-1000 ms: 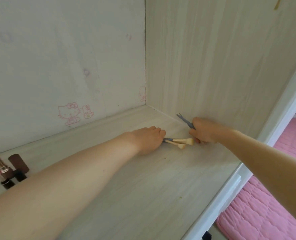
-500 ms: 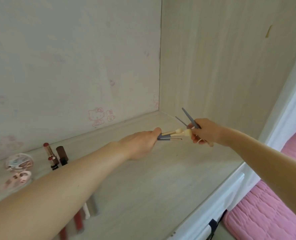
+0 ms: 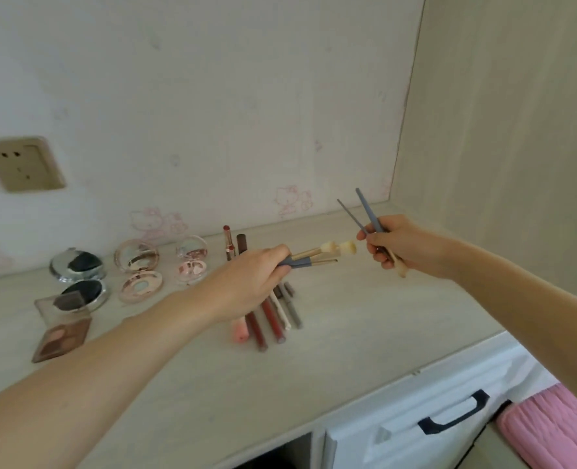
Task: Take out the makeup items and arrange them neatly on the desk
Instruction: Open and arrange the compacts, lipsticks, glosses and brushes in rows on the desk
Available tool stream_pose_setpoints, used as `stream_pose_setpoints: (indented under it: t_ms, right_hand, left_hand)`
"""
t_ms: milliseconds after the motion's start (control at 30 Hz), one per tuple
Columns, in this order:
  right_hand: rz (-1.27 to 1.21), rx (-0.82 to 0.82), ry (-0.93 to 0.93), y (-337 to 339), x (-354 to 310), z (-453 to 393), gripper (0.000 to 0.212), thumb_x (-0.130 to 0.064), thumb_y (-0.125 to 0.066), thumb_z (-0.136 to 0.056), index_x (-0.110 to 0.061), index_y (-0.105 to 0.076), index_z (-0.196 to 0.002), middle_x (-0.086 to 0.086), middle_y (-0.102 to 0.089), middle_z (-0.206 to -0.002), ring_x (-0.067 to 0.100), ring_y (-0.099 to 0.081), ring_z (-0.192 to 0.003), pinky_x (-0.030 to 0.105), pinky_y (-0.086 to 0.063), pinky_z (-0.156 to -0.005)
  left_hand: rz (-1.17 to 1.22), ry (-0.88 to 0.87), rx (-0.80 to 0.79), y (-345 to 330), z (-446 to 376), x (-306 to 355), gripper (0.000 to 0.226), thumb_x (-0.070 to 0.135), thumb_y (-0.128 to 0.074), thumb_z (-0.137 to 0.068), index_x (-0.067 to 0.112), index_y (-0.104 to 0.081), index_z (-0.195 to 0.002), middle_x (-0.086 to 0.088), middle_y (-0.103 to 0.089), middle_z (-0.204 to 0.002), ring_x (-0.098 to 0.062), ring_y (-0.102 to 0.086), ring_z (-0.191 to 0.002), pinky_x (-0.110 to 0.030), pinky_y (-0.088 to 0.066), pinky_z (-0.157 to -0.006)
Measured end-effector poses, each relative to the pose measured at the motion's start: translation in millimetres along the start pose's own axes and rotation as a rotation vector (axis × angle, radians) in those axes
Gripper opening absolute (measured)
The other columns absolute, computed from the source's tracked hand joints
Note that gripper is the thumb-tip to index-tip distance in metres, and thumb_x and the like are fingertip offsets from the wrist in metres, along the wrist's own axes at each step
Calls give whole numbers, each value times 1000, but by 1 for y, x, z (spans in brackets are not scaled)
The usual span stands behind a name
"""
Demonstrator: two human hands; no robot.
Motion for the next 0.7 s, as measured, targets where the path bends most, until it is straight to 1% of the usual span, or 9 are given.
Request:
stream_pose_setpoints:
  t_ms: [167, 267, 333, 400, 467, 533, 567, 633, 700]
  right_hand:
    - [8, -94, 74, -63, -33, 1, 17, -5, -42, -98, -8, -58, -99, 6, -52, -75, 12, -47, -57, 25, -41, -51]
    - [88, -129, 130, -101, -50, 3, 16, -6, -44, -97, -9, -60, -99, 5, -55, -78, 13, -49, -62, 24, -44, -55]
    - [142, -153, 162, -127, -61, 5, 16, -7, -45, -97, -10, -60, -100, 3, -55, -79, 11, -50, -62, 22, -45, -55]
    - [177, -178, 190, -151, -70, 9, 16, -8, -46, -96, -11, -61, -101, 0, -54, -74, 8, -50, -56, 19, -44, -52]
    - [199, -198, 218, -173, -79, 13, 15, -8, -47, -96, -11, -61, -99, -2, -53, -69, 5, -49, -50, 17, -43, -49]
    - [215, -224, 237, -196, -86, 16, 15, -7, -46, -96, -10, -61, -99, -2, -54, -69, 7, -49, -52, 17, -43, -48]
    - [235, -242, 246, -207, -88, 17, 15, -7, -46, -96, -9, -61, -99, 0, -54, -71, 9, -49, -55, 19, -44, -50]
    - [339, -263, 289, -229, -93, 21, 16, -7, -47, -95, -11, -62, -96, 1, -57, -79, 12, -50, -61, 22, -44, -58]
    - [481, -266, 354, -248, -98, 23, 22, -9, -46, -95, -23, -58, -83, -5, -60, -87, 7, -49, -61, 15, -39, -56]
  left_hand:
    - [41, 125, 103, 22, 73, -31, 22, 32, -40, -100, 29, -42, -78, 9, -49, -72, -6, -47, -64, -31, -36, -59]
    - [24, 191, 129, 31, 115, -50, 18, 33, -41, -100, 31, -45, -82, 10, -48, -74, -5, -45, -65, -26, -32, -57]
    - [3, 219, 138, 37, 141, -61, 16, 34, -41, -99, 30, -47, -85, 11, -47, -76, -4, -46, -68, -25, -32, -58]
    - [-55, 233, 146, 42, 164, -70, 14, 33, -41, -99, 30, -48, -87, 14, -46, -78, 1, -47, -73, -22, -34, -63]
    - [-117, 233, 152, 44, 185, -77, 12, 32, -40, -100, 30, -49, -93, 18, -42, -79, 8, -44, -79, -18, -33, -74]
    - [-140, 217, 155, 45, 201, -83, 13, 30, -40, -100, 26, -53, -101, 18, -41, -83, 1, -43, -82, -25, -34, -84]
    - [-158, 209, 161, 45, 208, -86, 15, 28, -42, -100, 22, -55, -105, 16, -44, -87, -3, -43, -84, -28, -36, -85]
    - [-204, 219, 168, 44, 220, -93, 19, 26, -43, -100, 17, -57, -110, 7, -52, -98, -15, -49, -90, -34, -43, -82]
    - [-231, 229, 150, 41, 230, -99, 20, 26, -42, -101, 18, -57, -112, 3, -53, -103, -18, -53, -90, -33, -45, -77]
Point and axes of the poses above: each hand's wrist, its own z-axis away from the middle knuckle, its own y-axis out of the back of the hand, x = y × z, the point moved 5 cm from there along -z, towards the middle knuckle
